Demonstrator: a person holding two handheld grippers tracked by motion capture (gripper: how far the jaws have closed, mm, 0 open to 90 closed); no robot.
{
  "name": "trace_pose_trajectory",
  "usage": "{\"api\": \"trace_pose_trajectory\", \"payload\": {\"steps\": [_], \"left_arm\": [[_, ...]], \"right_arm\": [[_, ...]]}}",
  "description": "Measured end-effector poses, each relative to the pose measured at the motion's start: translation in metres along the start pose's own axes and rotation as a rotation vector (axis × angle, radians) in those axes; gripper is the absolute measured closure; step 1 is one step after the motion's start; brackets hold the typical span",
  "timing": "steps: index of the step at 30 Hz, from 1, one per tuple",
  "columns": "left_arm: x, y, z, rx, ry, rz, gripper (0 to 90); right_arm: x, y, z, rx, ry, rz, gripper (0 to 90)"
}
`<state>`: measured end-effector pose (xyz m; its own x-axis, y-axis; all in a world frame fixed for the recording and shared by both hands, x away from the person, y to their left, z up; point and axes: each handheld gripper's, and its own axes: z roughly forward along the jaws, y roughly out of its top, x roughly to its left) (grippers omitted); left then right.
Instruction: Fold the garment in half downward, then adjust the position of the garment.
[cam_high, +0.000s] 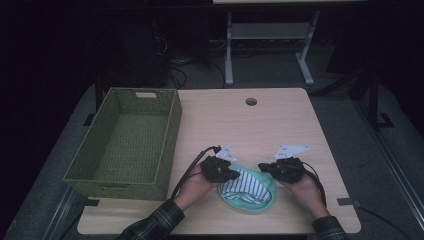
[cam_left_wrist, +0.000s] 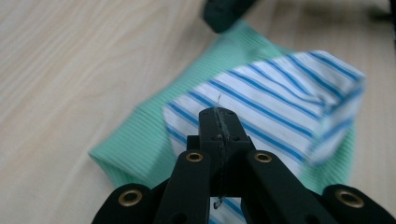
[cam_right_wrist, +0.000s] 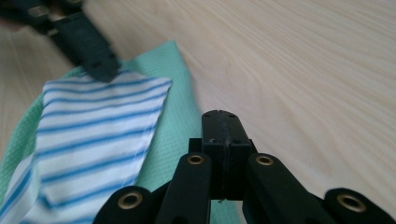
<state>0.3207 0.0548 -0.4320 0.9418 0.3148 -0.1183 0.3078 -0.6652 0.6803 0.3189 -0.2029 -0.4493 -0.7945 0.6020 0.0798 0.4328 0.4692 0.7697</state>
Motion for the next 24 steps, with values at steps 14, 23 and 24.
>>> {"api": "trace_pose_trajectory", "payload": {"steps": [14,23,24], "left_arm": [[-0.048,-0.014,-0.008,-0.018,-0.099,0.035,89.6],[-0.057,-0.017,0.012,0.045,-0.151,0.059,89.5],[-0.057,-0.018,0.015,0.055,-0.155,0.061,89.5]], "right_arm": [[-0.018,0.016,0.025,0.024,0.045,0.003,90.0],[-0.016,0.01,0.04,0.085,0.073,-0.027,90.0],[-0.015,0.01,0.04,0.088,0.073,-0.025,90.0]]}}
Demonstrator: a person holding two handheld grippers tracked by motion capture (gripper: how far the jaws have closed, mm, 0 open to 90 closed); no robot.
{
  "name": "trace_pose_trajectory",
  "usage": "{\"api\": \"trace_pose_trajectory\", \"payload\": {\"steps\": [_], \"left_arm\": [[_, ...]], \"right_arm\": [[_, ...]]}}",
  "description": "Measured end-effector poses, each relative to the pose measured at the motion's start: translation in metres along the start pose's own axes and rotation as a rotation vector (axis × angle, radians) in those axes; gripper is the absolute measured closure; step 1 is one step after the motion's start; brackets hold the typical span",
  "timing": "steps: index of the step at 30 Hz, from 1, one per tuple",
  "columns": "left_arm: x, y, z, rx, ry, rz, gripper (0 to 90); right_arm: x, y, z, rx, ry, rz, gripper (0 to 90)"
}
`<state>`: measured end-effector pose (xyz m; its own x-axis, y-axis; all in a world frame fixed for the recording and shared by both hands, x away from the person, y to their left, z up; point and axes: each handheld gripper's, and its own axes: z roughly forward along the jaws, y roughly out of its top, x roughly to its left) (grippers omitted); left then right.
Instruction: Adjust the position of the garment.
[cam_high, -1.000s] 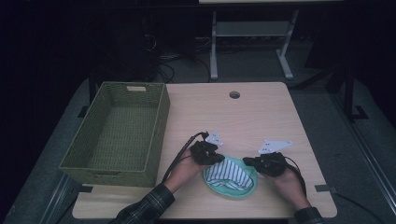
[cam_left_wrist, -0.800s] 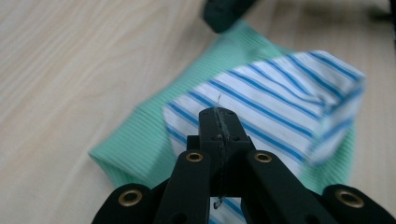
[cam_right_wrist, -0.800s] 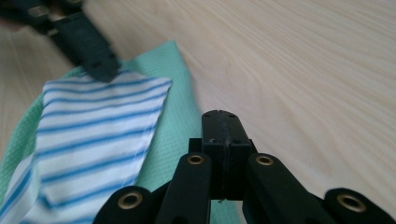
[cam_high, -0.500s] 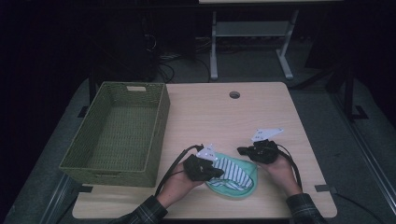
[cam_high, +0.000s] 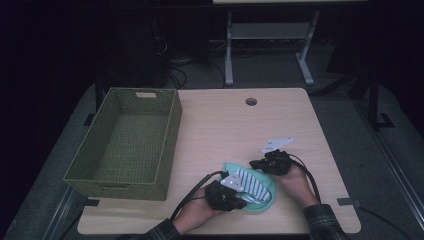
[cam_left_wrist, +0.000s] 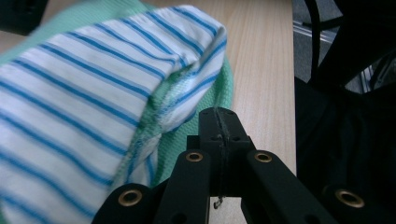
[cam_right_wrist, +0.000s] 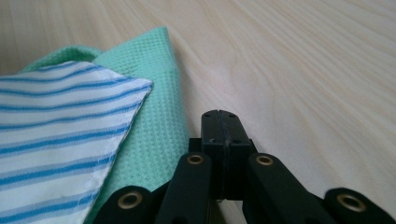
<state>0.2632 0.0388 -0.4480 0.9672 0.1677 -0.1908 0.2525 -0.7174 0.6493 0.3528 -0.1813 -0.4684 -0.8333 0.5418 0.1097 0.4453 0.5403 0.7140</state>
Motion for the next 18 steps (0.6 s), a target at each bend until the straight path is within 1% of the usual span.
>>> {"api": "trace_pose_trajectory", "payload": {"steps": [2,4,5,6,7,8,9,10,11,13,14,16,18], "left_arm": [[0.0,-0.001,0.004,0.017,-0.002,0.002,89.5],[0.0,-0.002,0.008,0.033,0.003,-0.004,89.5],[0.001,-0.003,0.009,0.044,0.01,0.006,89.5],[0.002,-0.003,0.009,0.059,0.019,0.024,89.5],[0.002,-0.004,0.009,0.052,0.016,0.015,89.6],[0.004,-0.004,0.008,0.057,0.021,0.021,89.6],[0.005,-0.004,0.008,0.061,0.027,0.023,89.6],[0.005,-0.005,0.007,0.053,0.032,0.015,89.6],[0.007,-0.005,0.006,0.054,0.035,0.01,89.5],[0.01,-0.006,0.004,0.06,0.053,0.011,89.5],[0.011,-0.007,0.003,0.055,0.064,-0.001,89.6],[0.016,-0.009,0.0,0.066,0.089,-0.006,89.6],[0.02,-0.009,-0.001,0.066,0.094,-0.013,89.5]], "right_arm": [[0.0,-0.001,0.001,0.008,0.002,-0.012,90.0],[0.001,-0.002,0.002,0.026,0.005,-0.015,89.9],[0.001,-0.003,0.002,0.024,0.005,-0.027,90.0],[0.001,-0.003,0.002,0.022,0.011,-0.019,89.9],[0.002,-0.004,0.001,0.031,0.006,-0.019,89.9],[0.001,-0.004,0.0,0.03,0.006,-0.024,89.9],[0.002,-0.005,-0.001,0.03,0.01,-0.017,89.9],[0.002,-0.006,-0.002,0.031,0.01,-0.015,89.9],[0.002,-0.007,-0.003,0.032,0.009,-0.019,89.9],[0.003,-0.009,-0.005,0.034,0.006,-0.013,90.0],[0.003,-0.01,-0.006,0.034,0.006,-0.011,89.9],[0.003,-0.013,-0.009,0.033,0.006,-0.012,89.9],[0.004,-0.016,-0.012,0.036,0.008,-0.008,89.9]]}}
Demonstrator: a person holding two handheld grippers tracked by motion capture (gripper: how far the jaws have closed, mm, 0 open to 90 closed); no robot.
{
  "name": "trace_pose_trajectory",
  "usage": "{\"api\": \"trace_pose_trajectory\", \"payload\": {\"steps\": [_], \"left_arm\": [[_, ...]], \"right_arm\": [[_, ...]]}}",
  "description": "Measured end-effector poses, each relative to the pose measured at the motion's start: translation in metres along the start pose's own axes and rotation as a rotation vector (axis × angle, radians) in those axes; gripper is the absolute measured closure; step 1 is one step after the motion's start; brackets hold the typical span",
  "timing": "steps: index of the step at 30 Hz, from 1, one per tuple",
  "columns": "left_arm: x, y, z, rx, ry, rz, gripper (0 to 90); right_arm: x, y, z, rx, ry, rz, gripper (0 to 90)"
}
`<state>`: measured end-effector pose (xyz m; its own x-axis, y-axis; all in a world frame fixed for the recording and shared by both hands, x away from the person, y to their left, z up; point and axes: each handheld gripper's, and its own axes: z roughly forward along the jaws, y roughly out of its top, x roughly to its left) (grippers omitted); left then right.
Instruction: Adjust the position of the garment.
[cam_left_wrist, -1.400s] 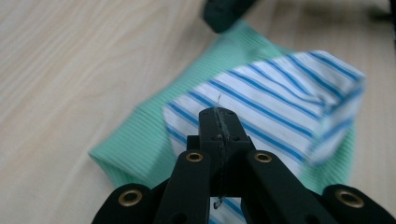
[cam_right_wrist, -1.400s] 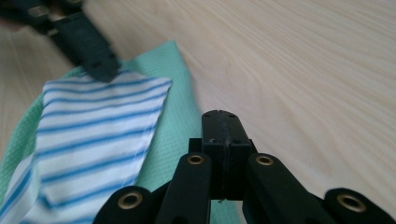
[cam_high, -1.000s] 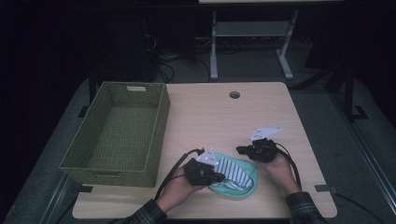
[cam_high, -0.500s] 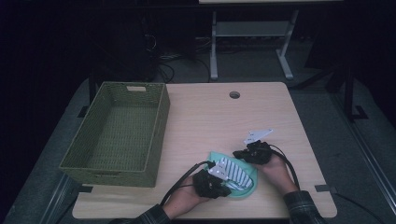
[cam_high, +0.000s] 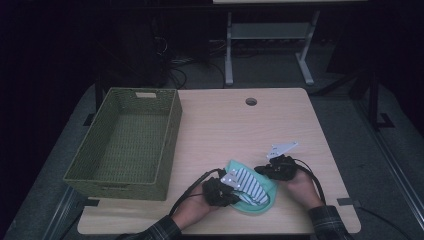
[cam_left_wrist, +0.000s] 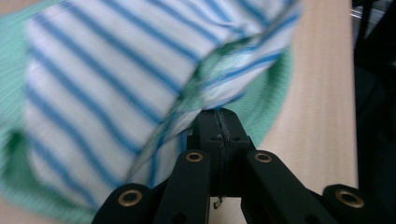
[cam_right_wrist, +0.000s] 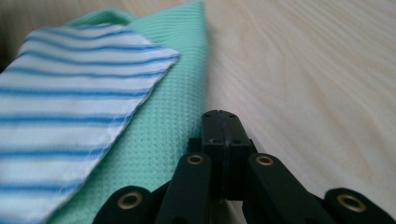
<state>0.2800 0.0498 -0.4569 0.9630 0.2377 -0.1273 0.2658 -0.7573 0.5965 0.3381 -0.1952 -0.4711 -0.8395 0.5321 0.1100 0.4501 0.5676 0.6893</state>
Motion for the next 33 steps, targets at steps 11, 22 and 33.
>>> {"api": "trace_pose_trajectory", "payload": {"steps": [11,22,33], "left_arm": [[0.02,-0.003,-0.007,0.008,0.074,-0.027,89.6],[0.044,-0.002,-0.011,0.017,0.146,-0.044,89.6],[0.043,-0.003,-0.025,0.0,0.136,-0.04,80.2]], "right_arm": [[0.013,-0.01,-0.013,0.01,0.002,0.006,89.9],[0.028,-0.019,-0.02,-0.001,0.038,-0.005,89.9],[0.03,-0.033,-0.04,-0.075,-0.038,0.04,69.3]]}}
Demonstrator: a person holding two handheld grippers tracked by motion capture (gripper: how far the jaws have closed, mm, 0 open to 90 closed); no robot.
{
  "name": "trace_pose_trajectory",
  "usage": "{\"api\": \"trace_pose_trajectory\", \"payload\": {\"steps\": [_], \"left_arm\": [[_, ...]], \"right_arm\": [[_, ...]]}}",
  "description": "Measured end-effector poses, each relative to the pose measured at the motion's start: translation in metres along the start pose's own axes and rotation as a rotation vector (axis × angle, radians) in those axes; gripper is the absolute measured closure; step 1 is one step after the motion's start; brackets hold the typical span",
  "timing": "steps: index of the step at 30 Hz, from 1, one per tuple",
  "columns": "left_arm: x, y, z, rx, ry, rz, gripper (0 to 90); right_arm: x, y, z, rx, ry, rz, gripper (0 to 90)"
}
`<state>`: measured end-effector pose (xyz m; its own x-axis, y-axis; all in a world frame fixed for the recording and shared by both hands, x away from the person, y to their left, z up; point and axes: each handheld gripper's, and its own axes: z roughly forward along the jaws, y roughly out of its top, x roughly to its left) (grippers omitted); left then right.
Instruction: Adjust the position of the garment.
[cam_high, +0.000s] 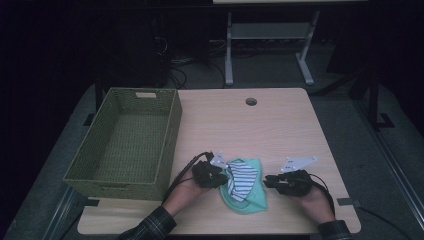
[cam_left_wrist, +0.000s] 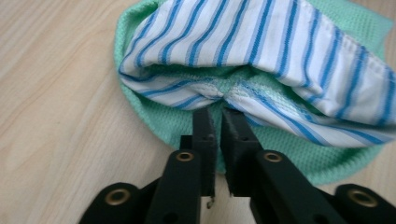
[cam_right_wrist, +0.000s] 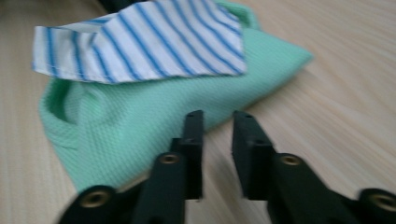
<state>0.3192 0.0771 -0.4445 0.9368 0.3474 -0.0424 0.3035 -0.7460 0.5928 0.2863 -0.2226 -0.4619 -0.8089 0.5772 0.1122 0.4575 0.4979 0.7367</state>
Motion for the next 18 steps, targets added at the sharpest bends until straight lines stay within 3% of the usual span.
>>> {"api": "trace_pose_trajectory", "payload": {"steps": [7,14,18], "left_arm": [[0.001,0.001,-0.01,-0.008,-0.011,0.002,61.1],[0.002,0.009,-0.014,-0.009,-0.025,0.036,44.8],[0.001,0.016,-0.014,-0.008,-0.045,0.059,39.9]], "right_arm": [[-0.01,-0.022,-0.017,-0.034,-0.132,0.04,39.3],[-0.02,-0.037,-0.025,-0.023,-0.201,0.094,18.7],[-0.023,-0.039,-0.021,-0.011,-0.219,0.092,14.2]]}}
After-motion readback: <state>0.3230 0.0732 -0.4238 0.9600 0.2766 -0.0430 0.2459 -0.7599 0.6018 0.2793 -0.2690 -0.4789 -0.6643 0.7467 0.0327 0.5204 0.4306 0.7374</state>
